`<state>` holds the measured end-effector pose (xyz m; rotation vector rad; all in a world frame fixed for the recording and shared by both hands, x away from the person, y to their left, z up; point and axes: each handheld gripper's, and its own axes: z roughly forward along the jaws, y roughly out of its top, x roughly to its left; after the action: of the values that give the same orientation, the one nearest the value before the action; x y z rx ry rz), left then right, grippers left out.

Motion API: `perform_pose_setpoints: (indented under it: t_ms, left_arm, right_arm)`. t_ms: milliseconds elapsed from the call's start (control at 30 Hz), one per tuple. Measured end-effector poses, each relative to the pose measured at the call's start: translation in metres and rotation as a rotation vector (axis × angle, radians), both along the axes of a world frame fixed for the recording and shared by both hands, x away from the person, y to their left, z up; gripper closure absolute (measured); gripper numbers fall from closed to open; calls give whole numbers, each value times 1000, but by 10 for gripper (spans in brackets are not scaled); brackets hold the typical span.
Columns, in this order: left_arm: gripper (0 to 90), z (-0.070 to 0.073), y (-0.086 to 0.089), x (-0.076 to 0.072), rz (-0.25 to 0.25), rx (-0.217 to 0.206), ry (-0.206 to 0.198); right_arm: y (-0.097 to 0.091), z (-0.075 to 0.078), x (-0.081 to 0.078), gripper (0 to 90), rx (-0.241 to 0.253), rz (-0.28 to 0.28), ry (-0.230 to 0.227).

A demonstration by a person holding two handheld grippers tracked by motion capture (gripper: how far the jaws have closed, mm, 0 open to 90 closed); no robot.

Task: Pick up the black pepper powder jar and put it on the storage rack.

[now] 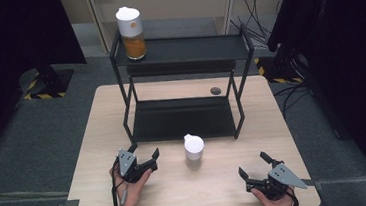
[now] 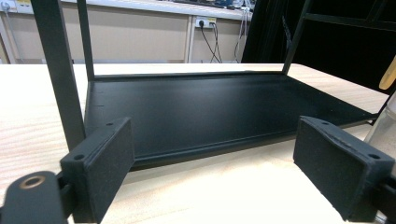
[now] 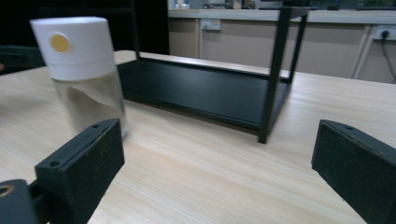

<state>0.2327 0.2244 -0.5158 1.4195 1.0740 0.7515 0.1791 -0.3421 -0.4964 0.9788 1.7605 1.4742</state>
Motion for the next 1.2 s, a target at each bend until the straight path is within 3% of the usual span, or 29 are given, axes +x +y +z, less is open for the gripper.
perform_pose_setpoints:
  t_ms: [333,667,1200]
  left_arm:
    - [121,0,-2,-1,0,15,-6]
    - [121,0,-2,-1,0,13,-5]
    - [121,0,-3,-1,-1,25,-10]
  right_arm:
    - [10,8,11,24,17,90,-23]
    - [31,17,26,37,-1,148,-49]
    - [58,21,51,52,4,236,-29]
